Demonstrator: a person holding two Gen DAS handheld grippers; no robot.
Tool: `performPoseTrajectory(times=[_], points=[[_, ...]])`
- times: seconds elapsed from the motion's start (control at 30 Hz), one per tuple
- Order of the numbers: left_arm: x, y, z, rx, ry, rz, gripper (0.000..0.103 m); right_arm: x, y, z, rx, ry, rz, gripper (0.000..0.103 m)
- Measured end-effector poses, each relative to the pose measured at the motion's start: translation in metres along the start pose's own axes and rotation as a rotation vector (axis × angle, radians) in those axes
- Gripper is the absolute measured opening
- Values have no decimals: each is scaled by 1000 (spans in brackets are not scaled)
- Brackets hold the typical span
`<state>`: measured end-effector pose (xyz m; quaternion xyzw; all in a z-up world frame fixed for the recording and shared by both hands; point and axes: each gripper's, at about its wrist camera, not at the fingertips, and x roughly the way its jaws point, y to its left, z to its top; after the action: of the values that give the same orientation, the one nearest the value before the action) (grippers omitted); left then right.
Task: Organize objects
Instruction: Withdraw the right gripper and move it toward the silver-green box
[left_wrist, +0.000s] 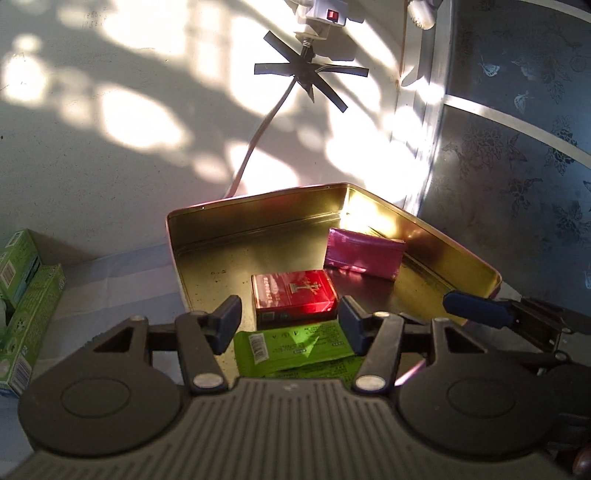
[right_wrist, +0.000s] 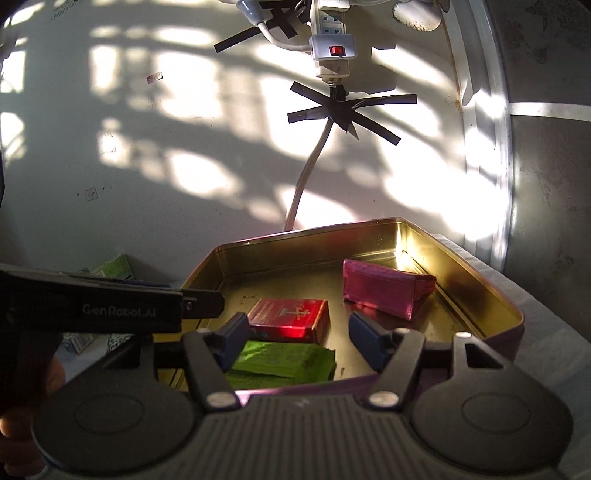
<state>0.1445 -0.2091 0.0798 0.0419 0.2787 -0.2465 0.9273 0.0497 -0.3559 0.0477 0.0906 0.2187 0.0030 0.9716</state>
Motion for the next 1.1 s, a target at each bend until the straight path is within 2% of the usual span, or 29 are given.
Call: performPoseTrajectory(times=[0.13,0.27,0.4,0.53,0.83,1.1], points=[[-22,-1,-16,1,-4,16,60,-29,4,-19,52,-26,-9,63],[-37,0,-34,1,9,24,60,-49,0,-35,107,-9,-15,63],[-45,0,-51,23,24,42,60,-60,-2,-44,125,4,-49,63],[-49,9,-65,30,31,75,60,-63,2,-51,146,36,-20,63],[-50,55,-90,-39,84,162,60,-55,38,-58,66,82,30,63],[-53,111,-108,-96,110,266,60,-37,66,-72,17,193,115,63]])
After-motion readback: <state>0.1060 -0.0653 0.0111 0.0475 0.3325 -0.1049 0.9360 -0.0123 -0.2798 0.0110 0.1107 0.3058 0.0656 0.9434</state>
